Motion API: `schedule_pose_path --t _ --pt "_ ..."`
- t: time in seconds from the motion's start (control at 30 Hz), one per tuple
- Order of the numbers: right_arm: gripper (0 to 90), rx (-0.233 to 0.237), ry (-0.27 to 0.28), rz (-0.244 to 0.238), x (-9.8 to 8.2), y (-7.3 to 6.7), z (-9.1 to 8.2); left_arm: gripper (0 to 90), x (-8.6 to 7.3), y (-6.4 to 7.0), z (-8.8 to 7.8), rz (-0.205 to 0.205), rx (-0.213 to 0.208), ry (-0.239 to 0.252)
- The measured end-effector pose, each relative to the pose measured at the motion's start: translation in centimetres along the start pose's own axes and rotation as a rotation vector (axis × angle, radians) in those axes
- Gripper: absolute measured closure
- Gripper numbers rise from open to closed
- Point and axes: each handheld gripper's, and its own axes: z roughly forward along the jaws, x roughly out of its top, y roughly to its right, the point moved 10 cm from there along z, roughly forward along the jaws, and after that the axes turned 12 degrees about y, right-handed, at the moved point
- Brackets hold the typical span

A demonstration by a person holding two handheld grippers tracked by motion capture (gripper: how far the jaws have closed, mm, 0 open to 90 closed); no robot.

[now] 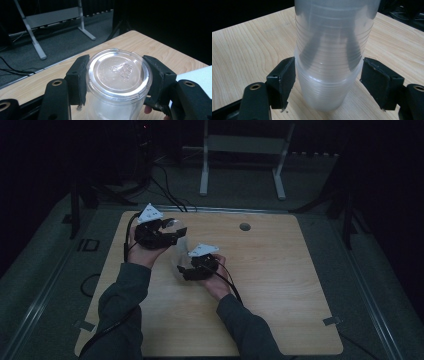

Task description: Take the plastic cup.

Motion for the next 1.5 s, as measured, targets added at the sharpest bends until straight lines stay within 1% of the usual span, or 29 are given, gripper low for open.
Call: schedule_pose_path --t 0.4,0.7,0.8,0.83,0.87,0.9,0.93,1.0,1.07,1.17,1.33,1.4,1.43,1.5 --pt "27.5 0.003 -0.003 0.004 -0.2 0.0 0.0 41.7 1.1 0.1 -0.4 0.008 -0.001 0.013" --pt "27.5 0.004 0.001 0.002 0.0 -0.1 -0.1 41.7 1.8 0.1 -0.6 0.006 -0.004 0.026" --pt "27.4 0.006 0.002 -0.001 0.1 0.0 -0.2 41.7 2.2 0.1 -0.6 0.001 -0.007 0.029" --pt "27.4 0.001 0.009 0.005 0.5 0.3 -0.2 41.7 2.6 0.1 -0.7 -0.016 -0.011 0.048" --pt "27.4 0.001 0.009 0.005 0.5 0.3 -0.2 41.7 2.6 0.1 -0.7 -0.016 -0.011 0.048" --pt "27.3 -0.003 0.024 0.019 0.8 0.4 -0.5 41.7 2.7 0.2 -0.7 -0.013 -0.012 0.048" --pt "27.3 -0.003 0.026 0.015 0.9 0.3 -0.6 41.7 2.8 0.2 -0.7 -0.006 -0.011 0.044" --pt "27.3 -0.007 0.031 0.006 1.1 0.4 -0.8 41.7 3.0 0.3 -0.7 -0.017 -0.014 0.057" --pt "27.2 -0.005 0.039 0.024 1.1 0.4 -1.0 41.7 3.0 0.6 -0.7 -0.016 -0.019 0.060" --pt "27.0 -0.005 0.043 0.011 1.1 0.3 -1.3 41.7 3.0 0.6 -0.8 -0.012 -0.020 0.059" --pt "27.0 -0.003 0.048 0.012 1.3 0.2 -1.4 41.7 3.4 0.6 -1.1 -0.019 -0.023 0.068" --pt "27.0 -0.003 0.049 0.008 1.4 0.2 -1.5 41.7 3.7 0.5 -1.4 -0.025 -0.024 0.077" --pt "27.0 -0.002 0.050 0.009 1.4 0.2 -1.6 41.8 3.9 0.4 -1.7 -0.036 -0.026 0.087" --pt "27.0 -0.004 0.048 0.003 1.5 0.2 -1.7 41.8 4.1 0.3 -2.0 -0.045 -0.028 0.094"
